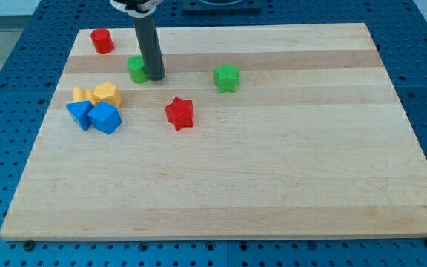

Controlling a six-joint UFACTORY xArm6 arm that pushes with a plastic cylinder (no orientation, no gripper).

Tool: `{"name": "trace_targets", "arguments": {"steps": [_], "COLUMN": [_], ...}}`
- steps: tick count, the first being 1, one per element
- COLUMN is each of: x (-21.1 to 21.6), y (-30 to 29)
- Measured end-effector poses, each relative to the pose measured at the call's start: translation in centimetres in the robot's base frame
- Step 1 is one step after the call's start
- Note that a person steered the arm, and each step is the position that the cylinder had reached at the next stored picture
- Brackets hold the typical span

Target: Push the green star diagonally left above the red star

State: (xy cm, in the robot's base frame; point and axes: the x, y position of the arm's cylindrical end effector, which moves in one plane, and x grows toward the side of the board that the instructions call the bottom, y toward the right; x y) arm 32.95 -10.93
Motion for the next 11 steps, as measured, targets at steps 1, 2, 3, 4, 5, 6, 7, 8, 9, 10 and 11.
{"name": "trace_targets", "arguments": {"steps": [1,2,3,4,5,6,7,8,9,10,11], "x": [-2.8,-2.2,1.6,3.5,3.0,2.2,-0.1,3.5,3.6,3.6,7.5], "y": [8.2,14.7,14.8,10.8,9.3,7.9,9.0,4.2,5.0,8.8,16.1]}}
